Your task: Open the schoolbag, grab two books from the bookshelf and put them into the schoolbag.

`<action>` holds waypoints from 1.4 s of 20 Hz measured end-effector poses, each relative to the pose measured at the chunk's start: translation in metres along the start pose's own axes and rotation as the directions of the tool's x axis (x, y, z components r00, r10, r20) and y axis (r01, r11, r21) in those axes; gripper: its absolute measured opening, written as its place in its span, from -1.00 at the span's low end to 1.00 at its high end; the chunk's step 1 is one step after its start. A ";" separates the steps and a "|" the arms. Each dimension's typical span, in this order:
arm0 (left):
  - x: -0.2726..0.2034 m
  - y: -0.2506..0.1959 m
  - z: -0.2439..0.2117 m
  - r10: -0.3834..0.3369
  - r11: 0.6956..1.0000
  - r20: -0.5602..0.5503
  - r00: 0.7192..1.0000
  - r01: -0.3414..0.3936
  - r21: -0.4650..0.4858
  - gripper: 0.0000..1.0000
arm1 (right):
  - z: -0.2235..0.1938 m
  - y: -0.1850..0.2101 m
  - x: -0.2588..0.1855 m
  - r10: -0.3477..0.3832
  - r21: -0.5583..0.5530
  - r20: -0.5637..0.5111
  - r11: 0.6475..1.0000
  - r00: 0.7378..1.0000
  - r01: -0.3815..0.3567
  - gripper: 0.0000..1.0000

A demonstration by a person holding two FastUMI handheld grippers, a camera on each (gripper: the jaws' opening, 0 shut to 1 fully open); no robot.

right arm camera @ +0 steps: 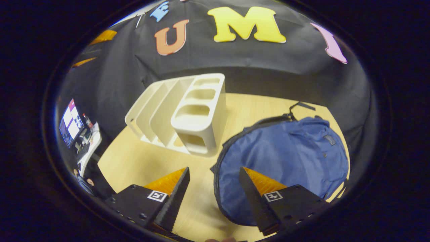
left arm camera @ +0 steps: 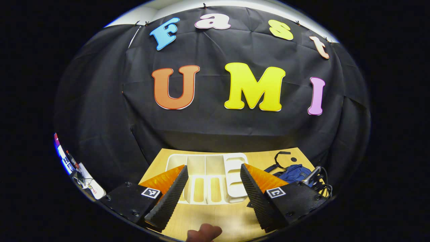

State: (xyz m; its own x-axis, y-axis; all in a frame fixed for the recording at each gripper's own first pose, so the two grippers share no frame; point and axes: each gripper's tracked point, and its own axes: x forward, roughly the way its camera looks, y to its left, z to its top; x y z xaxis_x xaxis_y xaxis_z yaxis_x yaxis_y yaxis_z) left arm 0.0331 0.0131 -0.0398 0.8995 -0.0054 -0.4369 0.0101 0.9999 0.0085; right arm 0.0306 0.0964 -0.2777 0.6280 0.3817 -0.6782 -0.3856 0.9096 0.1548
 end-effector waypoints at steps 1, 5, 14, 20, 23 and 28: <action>0.000 0.006 0.009 0.014 1.000 0.038 0.999 -0.015 0.018 0.96 | 0.025 -0.004 -0.011 -0.031 -0.007 0.069 0.999 0.997 0.032 0.86; -0.003 0.013 0.044 0.026 0.999 0.177 0.984 -0.031 0.028 0.96 | 0.151 -0.023 -0.084 -0.153 0.026 0.390 0.988 0.908 0.155 0.94; -0.025 -0.003 0.092 0.015 1.000 0.321 0.947 -0.011 -0.012 0.96 | 0.276 -0.032 -0.221 -0.283 0.090 0.695 0.946 0.661 0.311 0.89; -0.035 -0.004 0.086 0.025 0.999 0.336 0.942 -0.011 -0.044 0.96 | 0.269 -0.027 -0.227 -0.309 0.117 0.696 0.939 0.648 0.322 0.92; -0.034 -0.002 0.080 0.038 0.999 0.333 0.942 -0.028 -0.033 0.96 | 0.264 -0.022 -0.227 -0.306 0.103 0.694 0.938 0.652 0.331 0.92; -0.033 0.002 0.079 0.038 0.999 0.337 0.941 -0.029 -0.030 0.96 | 0.270 -0.014 -0.231 -0.299 0.079 0.713 0.933 0.634 0.351 0.97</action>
State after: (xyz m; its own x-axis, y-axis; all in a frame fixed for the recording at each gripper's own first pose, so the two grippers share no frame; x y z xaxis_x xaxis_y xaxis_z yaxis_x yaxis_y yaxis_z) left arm 0.0381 0.0148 0.0459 0.9938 0.0284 -0.1076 -0.0292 0.9996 -0.0060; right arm 0.0733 0.0396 0.0706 0.9955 0.0877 0.0359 -0.0864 0.9956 -0.0369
